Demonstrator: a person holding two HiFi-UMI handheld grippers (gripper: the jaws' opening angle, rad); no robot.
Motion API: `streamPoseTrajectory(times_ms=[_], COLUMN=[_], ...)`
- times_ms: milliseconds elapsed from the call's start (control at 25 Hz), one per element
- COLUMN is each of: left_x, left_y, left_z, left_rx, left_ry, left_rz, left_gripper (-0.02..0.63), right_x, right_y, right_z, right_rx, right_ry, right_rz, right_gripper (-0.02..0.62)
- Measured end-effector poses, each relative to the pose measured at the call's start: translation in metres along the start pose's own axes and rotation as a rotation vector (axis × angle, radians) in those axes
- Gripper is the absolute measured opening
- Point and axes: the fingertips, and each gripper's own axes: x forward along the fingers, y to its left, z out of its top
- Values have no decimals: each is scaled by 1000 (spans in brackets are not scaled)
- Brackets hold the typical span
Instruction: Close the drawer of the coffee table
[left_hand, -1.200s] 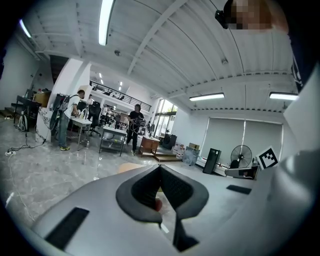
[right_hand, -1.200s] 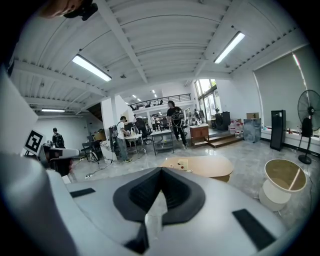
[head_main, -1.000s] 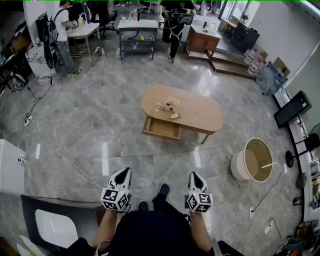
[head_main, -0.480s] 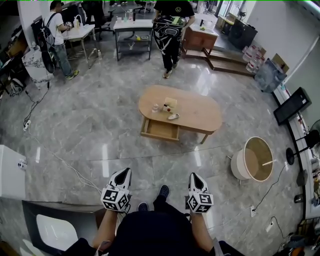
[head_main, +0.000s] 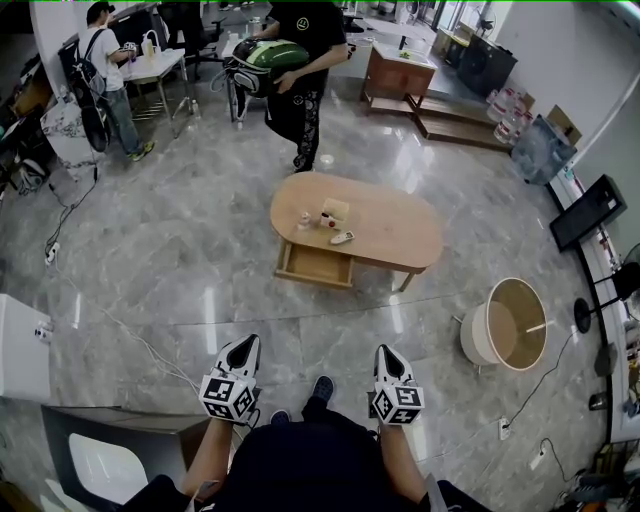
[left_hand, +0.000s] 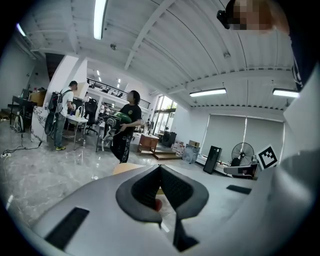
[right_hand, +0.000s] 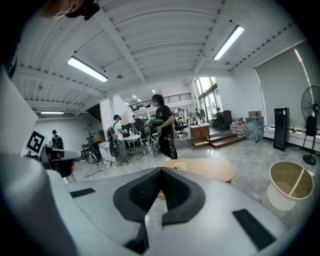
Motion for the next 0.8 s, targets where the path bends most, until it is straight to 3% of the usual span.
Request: streamPoseTrajectory(times_ms=[400,800], left_x=[60,82], left_y=[-18,-34], left_z=[13,26], left_rx=[19,11], left_ry=[-18,-37], left_rz=[43,82], left_gripper=[25,25], right_x=[41,47], right_y=[-49,-86], right_z=[24,35], right_rx=[-13,26], right_ry=[-6,1], right_rz=[44,41], right_gripper=[26,26])
